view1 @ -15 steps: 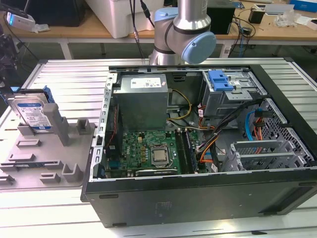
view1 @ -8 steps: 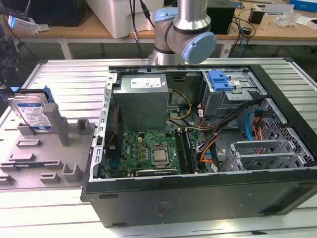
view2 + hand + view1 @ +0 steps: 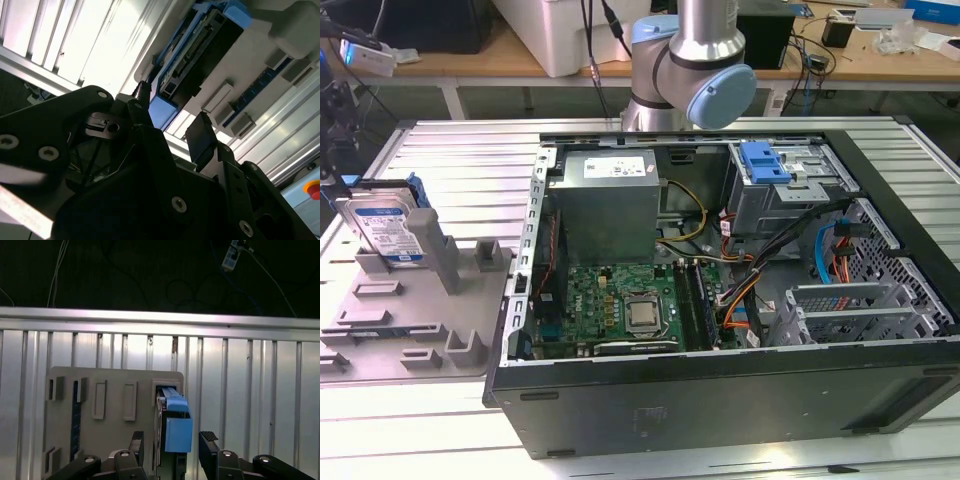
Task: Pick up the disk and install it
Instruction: 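Pick up the disk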
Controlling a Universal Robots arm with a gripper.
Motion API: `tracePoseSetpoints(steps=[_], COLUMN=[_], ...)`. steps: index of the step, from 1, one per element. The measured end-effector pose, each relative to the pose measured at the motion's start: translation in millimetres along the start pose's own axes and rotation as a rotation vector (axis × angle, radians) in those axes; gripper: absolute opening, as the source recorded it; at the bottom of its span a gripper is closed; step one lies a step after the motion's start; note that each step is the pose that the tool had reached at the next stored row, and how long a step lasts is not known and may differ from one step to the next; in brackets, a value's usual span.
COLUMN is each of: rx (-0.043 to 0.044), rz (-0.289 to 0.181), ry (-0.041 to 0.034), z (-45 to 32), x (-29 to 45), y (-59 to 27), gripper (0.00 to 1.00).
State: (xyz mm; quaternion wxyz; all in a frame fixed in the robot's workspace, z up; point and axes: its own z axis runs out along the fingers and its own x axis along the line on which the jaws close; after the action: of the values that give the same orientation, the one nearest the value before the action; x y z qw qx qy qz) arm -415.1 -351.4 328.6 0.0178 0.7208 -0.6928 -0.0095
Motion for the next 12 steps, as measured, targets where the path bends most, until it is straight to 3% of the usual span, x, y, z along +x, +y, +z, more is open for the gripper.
tracePoseSetpoints(steps=[12], rx=[0.0005], rz=[0.0], ry=[0.0], z=[9.5], x=[-0.3], y=[2.8], gripper=[0.56])
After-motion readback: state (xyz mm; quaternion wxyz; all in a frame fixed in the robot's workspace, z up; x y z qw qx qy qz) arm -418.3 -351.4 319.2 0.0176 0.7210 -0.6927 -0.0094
